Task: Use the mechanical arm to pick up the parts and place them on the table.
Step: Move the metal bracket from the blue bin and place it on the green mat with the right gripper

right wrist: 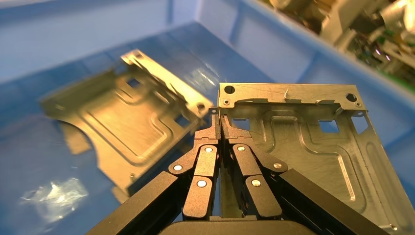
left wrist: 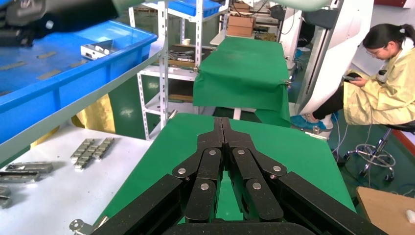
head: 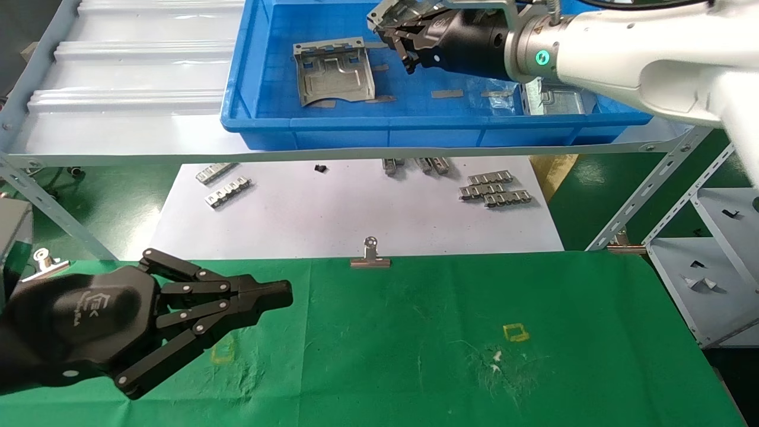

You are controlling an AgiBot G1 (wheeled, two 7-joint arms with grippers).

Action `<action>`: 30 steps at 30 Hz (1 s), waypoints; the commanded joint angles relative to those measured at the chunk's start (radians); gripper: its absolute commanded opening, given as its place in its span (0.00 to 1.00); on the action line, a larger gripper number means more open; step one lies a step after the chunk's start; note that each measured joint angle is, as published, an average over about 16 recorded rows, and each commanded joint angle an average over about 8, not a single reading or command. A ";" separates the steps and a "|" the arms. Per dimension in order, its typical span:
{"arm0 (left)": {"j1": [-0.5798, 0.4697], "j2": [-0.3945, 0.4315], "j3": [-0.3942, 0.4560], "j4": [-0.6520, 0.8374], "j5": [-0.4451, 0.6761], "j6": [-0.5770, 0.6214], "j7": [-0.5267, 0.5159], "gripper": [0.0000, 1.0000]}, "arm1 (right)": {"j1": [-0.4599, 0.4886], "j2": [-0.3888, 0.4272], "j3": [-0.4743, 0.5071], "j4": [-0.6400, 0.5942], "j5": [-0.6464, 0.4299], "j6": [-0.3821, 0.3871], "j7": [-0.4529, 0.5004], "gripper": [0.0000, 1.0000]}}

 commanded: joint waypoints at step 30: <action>0.000 0.000 0.000 0.000 0.000 0.000 0.000 1.00 | 0.029 0.576 -0.159 0.495 0.252 -0.789 -0.029 0.00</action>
